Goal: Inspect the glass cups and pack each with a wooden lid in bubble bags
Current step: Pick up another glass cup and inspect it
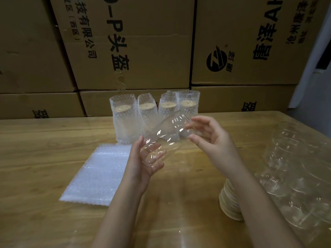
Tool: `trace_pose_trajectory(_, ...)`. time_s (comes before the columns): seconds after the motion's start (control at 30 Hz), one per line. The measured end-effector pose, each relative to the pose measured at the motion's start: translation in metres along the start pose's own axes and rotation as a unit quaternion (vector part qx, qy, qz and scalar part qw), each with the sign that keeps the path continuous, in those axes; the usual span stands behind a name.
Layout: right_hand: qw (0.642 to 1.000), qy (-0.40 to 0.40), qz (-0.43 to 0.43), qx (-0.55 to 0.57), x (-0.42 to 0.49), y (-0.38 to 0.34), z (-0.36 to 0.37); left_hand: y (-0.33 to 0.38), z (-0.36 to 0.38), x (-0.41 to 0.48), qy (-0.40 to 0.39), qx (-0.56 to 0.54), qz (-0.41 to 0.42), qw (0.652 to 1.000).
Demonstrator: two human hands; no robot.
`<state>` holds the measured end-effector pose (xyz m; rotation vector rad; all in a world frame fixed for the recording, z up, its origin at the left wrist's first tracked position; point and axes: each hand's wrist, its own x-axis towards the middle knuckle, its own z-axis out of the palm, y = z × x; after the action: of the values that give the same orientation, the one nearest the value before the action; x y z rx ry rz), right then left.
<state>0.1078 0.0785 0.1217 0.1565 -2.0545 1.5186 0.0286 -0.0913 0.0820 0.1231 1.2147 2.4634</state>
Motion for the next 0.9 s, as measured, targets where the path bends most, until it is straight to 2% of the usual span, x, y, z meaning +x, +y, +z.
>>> trace_pose_trajectory(0.2, 0.997, 0.050, 0.050, -0.032, -0.001, 0.005, 0.019, 0.004, -0.002, 0.009, 0.044, 0.079, 0.139, 0.986)
trace_pose_trajectory(0.33, 0.994, 0.059, 0.089, -0.030, -0.003, 0.006, 0.031, 0.003, -0.001, 0.007, 0.064, 0.148, 0.222, 0.962)
trace_pose_trajectory(0.57, 0.993, 0.101, 0.040, -0.041, -0.009, 0.002, 0.040, -0.001, 0.001, 0.001, 0.066, 0.239, 0.309, 0.918)
trace_pose_trajectory(0.7, 0.990, 0.078, -0.029, -0.112, -0.016, -0.002, 0.046, -0.002, 0.001, -0.002, 0.039, 0.374, 0.341, 0.862)
trace_pose_trajectory(0.8, 0.975, 0.080, -0.081, -0.192, -0.013, -0.001, 0.040, -0.006, 0.005, -0.006, 0.040, 0.354, 0.307, 0.882)
trace_pose_trajectory(0.9, 0.975, 0.075, -0.065, -0.200, -0.006, -0.001, 0.021, 0.003, 0.006, -0.008, 0.033, 0.310, 0.284, 0.907)
